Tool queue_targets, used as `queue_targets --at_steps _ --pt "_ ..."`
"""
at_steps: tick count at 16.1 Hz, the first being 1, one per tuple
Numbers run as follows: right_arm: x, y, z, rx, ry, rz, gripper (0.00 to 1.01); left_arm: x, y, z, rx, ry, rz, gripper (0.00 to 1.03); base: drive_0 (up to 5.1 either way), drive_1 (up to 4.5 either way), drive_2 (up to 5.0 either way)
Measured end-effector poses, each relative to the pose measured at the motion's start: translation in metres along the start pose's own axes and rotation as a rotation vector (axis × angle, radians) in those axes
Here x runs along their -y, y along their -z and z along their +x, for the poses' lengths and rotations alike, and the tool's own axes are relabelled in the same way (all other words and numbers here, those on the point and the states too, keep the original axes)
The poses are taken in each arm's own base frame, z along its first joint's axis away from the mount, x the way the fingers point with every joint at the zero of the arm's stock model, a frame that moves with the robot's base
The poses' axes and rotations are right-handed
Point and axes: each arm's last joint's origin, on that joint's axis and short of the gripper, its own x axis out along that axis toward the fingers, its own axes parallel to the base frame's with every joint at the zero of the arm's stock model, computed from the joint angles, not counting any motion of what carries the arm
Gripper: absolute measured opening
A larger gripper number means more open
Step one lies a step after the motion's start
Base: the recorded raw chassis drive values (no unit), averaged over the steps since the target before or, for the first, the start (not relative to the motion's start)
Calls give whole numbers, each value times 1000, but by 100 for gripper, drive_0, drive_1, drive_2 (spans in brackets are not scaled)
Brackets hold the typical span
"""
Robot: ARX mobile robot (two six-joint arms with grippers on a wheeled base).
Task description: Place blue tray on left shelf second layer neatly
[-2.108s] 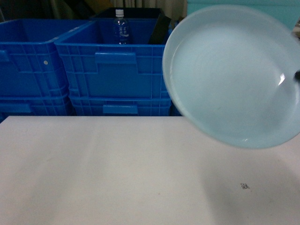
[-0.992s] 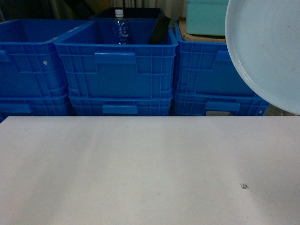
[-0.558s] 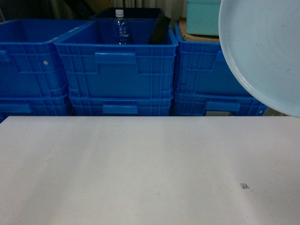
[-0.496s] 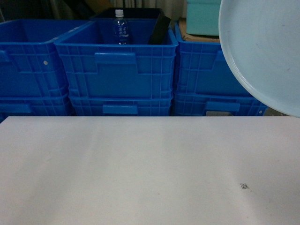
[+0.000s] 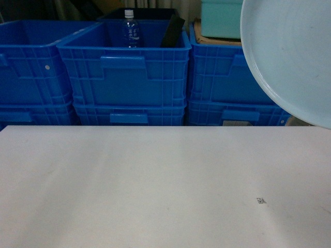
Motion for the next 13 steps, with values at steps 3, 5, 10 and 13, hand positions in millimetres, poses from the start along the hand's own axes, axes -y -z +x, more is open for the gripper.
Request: queue_targets --at_steps 3,5,10,13 --pt "0 0 0 0 0 0 2 0 0 0 0 0 0 98 421 -443 12" --pt "0 0 0 0 0 0 2 0 0 0 0 0 0 98 364 -499 -45" --pt "0 0 0 1 1 0 2 0 0 0 -3 -1 0 98 237 -627 -191" --pt "0 -1 0 2 0 0 2 0 0 0 0 -1 0 98 314 -546 -184"
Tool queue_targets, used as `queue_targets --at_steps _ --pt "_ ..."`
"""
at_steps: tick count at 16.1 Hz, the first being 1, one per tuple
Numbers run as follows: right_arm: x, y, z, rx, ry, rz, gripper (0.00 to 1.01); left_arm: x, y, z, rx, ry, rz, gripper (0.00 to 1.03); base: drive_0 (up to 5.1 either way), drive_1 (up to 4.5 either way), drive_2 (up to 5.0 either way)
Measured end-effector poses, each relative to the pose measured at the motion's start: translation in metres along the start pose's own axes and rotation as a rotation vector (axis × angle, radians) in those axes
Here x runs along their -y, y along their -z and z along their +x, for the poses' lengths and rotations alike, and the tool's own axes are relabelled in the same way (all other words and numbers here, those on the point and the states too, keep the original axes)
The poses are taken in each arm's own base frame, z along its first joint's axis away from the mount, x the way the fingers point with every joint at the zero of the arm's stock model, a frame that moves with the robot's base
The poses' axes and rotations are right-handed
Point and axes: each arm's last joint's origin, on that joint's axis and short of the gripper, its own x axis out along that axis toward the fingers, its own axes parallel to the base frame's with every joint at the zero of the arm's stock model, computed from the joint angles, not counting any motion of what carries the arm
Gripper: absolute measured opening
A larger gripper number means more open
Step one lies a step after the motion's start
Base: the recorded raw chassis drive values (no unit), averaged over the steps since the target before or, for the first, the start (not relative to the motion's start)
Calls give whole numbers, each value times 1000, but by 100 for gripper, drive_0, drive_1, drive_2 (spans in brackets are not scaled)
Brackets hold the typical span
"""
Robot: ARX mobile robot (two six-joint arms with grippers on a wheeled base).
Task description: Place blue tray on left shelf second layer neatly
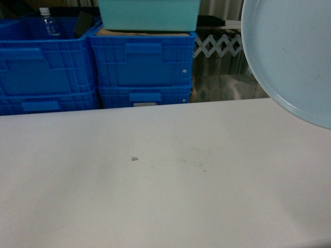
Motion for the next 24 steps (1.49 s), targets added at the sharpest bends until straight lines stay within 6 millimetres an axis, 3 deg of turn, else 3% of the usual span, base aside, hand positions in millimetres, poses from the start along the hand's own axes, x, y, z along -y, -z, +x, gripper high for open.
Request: queue_targets --at_steps 6,12,24 --pt "0 0 0 1 0 0 2 0 0 0 0 0 0 98 323 -425 -333" --pt "-1 0 0 2 -4 0 2 0 0 0 0 2 0 98 -146 -146 -146" --pt "-1 -1 0 5 -5 -1 2 0 0 0 -4 1 0 98 314 -282 -505"
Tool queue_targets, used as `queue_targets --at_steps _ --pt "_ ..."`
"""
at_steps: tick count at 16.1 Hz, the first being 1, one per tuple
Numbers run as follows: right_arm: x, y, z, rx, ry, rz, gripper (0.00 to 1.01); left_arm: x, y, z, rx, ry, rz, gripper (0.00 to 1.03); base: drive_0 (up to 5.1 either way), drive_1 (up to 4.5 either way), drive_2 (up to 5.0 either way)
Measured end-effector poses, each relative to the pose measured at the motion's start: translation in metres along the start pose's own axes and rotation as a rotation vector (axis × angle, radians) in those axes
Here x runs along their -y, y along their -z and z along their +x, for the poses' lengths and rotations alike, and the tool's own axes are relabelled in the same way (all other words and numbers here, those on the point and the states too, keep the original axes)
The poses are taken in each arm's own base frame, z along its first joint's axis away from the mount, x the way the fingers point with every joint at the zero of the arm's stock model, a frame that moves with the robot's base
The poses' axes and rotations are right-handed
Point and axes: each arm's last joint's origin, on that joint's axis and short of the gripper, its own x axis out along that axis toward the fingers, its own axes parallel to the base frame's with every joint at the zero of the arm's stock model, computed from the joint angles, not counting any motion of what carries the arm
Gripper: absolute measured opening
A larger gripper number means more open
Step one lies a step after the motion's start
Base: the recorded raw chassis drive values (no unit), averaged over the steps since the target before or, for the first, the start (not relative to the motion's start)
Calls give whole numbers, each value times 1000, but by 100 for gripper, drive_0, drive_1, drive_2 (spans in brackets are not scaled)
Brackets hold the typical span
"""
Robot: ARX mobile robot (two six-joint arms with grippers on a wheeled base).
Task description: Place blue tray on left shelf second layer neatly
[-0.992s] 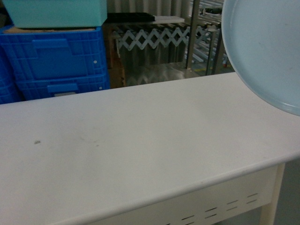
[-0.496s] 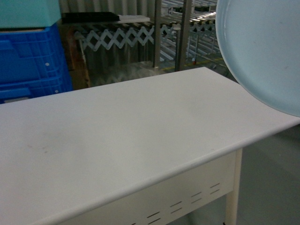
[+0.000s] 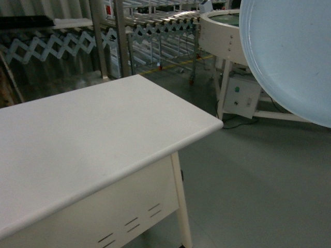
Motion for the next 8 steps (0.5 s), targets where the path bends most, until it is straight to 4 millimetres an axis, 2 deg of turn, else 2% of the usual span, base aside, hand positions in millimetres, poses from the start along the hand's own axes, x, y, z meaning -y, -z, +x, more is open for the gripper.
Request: queue_targets --at_steps 8 --pt "0 0 0 -2 0 0 2 0 0 0 4 1 0 98 328 -274 -507"
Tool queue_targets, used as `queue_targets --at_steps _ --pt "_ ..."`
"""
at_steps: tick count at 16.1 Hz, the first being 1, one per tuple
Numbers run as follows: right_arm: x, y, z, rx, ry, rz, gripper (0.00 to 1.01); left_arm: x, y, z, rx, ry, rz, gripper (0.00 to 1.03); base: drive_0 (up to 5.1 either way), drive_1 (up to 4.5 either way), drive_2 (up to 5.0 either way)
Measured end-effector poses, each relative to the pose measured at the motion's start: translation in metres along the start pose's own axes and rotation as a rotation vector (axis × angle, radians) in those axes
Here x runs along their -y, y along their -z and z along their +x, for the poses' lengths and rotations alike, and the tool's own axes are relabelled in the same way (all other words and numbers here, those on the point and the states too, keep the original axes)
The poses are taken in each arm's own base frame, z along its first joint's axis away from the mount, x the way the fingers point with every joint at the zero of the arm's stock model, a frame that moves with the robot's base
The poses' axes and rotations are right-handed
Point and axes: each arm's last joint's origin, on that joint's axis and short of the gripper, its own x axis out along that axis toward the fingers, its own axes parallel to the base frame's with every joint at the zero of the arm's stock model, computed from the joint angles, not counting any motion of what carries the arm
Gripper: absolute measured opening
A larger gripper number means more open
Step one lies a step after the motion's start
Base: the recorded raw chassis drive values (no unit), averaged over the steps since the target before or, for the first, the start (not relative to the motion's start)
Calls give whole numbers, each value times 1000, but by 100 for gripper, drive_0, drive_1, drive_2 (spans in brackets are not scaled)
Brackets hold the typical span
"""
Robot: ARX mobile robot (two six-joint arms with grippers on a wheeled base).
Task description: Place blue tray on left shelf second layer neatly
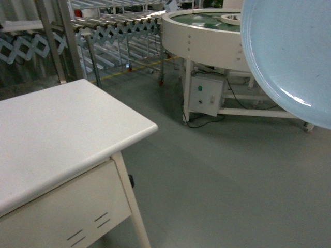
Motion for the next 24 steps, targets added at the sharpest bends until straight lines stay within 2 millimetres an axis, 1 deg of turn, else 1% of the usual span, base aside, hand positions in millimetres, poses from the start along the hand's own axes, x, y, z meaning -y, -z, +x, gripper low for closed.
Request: queue_targets --at_steps 16,20,24 --pt "0 0 0 1 -1 0 2 0 0 0 -2 0 0 98 320 -263 -514" --pt "3 0 0 4 23 1 2 0 0 0 -2 0 0 98 -141 -141 -141" --pt "1 -2 -1 15 3 -2 2 0 0 0 2 -1 0 98 -187 106 -481"
